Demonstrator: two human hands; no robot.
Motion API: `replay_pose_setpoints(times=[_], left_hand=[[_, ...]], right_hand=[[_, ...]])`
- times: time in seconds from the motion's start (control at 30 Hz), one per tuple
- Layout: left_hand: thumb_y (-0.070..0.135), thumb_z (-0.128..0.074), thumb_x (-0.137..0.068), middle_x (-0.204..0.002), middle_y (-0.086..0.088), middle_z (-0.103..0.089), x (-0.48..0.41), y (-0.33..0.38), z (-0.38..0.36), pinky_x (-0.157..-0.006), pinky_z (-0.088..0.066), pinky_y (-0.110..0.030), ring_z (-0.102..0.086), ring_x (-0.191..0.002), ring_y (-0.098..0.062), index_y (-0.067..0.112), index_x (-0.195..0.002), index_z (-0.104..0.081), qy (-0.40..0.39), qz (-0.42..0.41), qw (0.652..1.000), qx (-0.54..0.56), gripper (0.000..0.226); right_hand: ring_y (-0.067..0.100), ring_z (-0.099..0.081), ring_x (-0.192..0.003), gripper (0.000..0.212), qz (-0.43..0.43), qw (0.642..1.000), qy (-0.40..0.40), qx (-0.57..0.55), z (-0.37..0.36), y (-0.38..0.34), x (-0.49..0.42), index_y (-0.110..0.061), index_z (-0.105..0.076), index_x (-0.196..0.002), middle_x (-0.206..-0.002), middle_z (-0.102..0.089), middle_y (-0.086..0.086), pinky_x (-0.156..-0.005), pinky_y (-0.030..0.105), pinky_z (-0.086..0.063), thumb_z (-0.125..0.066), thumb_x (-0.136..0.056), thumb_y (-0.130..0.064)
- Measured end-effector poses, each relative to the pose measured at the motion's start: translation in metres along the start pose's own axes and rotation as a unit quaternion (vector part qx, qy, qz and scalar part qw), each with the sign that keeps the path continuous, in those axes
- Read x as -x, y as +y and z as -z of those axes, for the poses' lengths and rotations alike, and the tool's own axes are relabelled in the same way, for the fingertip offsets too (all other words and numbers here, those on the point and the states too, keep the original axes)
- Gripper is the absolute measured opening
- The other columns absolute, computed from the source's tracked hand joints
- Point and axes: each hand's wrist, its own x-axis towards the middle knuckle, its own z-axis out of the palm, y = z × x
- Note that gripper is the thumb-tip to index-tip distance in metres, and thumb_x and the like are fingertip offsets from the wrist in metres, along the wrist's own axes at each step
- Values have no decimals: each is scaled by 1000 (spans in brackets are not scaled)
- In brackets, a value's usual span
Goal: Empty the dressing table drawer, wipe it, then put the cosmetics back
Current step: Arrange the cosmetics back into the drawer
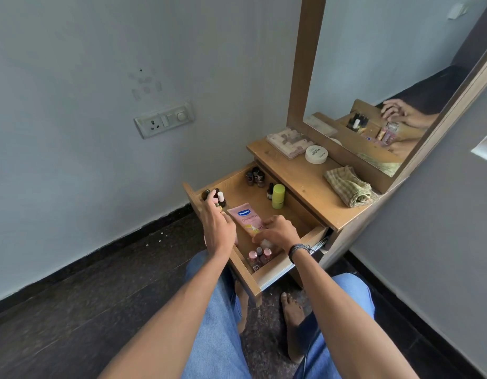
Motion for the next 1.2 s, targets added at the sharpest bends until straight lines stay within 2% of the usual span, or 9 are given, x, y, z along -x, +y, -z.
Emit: replay_pose_setpoints(times=[0.13,0.27,0.4,0.53,0.67,0.83,1.0,1.2], left_hand=[[-14,-60,-82,-134,-12,-47,1,0,2,-83,-59,-36,-54,-121,-25,19,-144,-36,-25,-27,999,-38,74],[-11,-63,-79,-136,-11,-50,1,1,3,-93,-55,-44,-45,-131,-27,15,-135,-46,-48,-54,994,-83,63],[-5,-66,-80,-133,-12,-55,0,1,3,-95,-54,-44,-47,-126,-26,12,-131,-49,-59,-58,989,-122,56],[-1,-66,-81,-128,-11,-58,0,1,4,-91,-55,-38,-50,-118,-24,12,-124,-52,-64,-58,987,-138,47],[-3,-66,-79,-128,-8,-58,0,0,4,-87,-57,-39,-50,-119,-23,12,-119,-54,-70,-52,987,-133,44],[-1,-67,-81,-130,-8,-59,0,3,5,-87,-58,-36,-50,-123,-22,13,-118,-55,-72,-41,988,-126,41],[0,-67,-81,-129,-7,-59,0,3,6,-90,-56,-35,-49,-123,-22,15,-118,-55,-74,-44,988,-127,41],[-1,-66,-82,-131,-7,-59,0,3,5,-90,-56,-33,-48,-125,-21,16,-118,-55,-74,-41,989,-124,41]], right_hand=[[16,-63,-93,69,3,1000,-2,20,-7,-1,-4,-16,-64,-119,-107,-66,-2,-73,27,-51,-95,-60,-36],[18,-63,-95,68,16,999,-12,28,-11,-4,-6,-16,-61,-119,-108,-65,0,-80,32,-56,-95,-64,-35],[18,-65,-96,63,46,998,-19,43,-16,-5,-6,-19,-61,-112,-113,-68,2,-88,38,-59,-95,-64,-40],[15,-63,-92,55,66,997,-18,41,-17,-4,-5,-23,-58,-108,-107,-66,-2,-76,27,-54,-91,-69,-45],[9,-64,-86,45,74,997,0,13,-18,0,-9,-24,-60,-107,-104,-67,-5,-83,33,-58,-86,-77,-46],[13,-65,-91,51,80,996,31,9,-16,4,-9,-16,-64,-125,-114,-69,0,-81,31,-55,-80,-85,-44],[14,-66,-87,40,86,995,41,25,-18,4,-7,-18,-67,-116,-107,-71,0,-80,33,-56,-77,-87,-42],[15,-64,-83,27,94,994,44,39,-19,4,-9,-23,-67,-105,-99,-69,-1,-74,31,-50,-74,-90,-44]])
